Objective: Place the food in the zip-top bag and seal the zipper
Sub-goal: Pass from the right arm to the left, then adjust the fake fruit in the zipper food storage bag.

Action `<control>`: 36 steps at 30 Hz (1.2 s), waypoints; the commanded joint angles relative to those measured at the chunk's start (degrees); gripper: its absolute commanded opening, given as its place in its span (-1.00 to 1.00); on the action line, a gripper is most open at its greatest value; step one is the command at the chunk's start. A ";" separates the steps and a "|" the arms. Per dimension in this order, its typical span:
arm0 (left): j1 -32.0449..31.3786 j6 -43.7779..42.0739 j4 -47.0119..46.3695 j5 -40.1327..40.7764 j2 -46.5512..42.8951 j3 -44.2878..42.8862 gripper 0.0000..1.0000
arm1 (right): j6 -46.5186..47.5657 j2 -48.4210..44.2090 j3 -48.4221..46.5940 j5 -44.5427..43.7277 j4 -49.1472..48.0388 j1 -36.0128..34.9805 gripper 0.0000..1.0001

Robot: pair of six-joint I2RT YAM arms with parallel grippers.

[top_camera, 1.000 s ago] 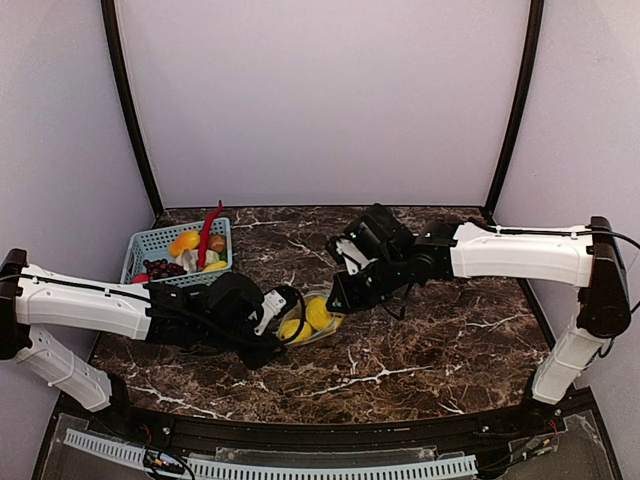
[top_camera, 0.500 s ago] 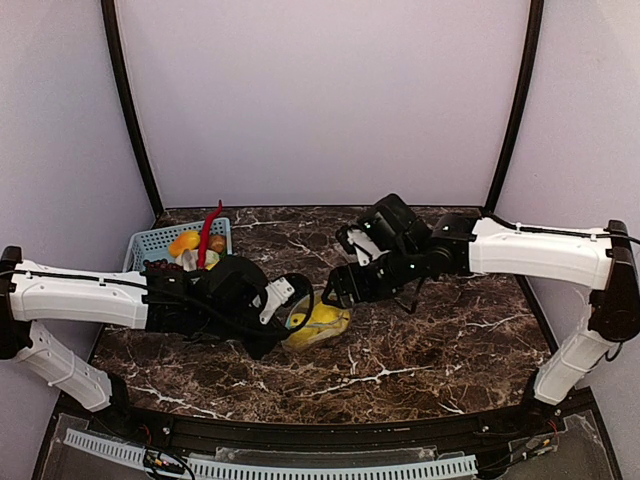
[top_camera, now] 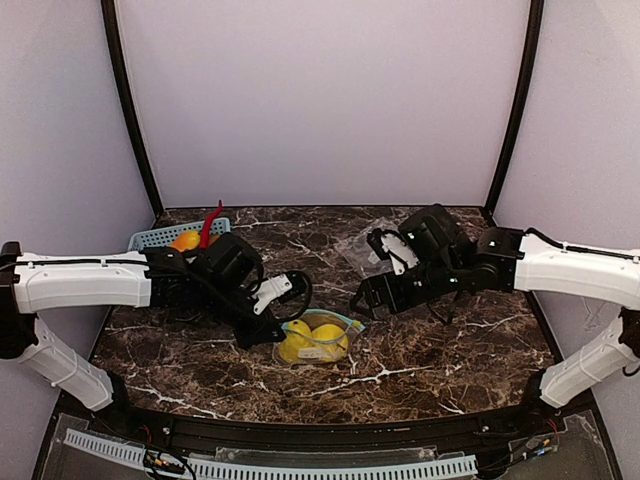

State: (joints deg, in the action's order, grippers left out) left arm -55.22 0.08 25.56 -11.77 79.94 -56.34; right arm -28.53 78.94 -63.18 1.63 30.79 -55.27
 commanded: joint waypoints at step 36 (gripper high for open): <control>0.97 -9.44 2.44 -2.58 -0.43 -0.93 -0.99 | -4.65 26.40 -15.72 -0.91 6.83 -6.59 0.97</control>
State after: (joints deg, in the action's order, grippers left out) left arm -54.52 -8.58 28.80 -14.50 81.45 -57.49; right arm -32.08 102.91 -77.47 0.43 34.83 -61.25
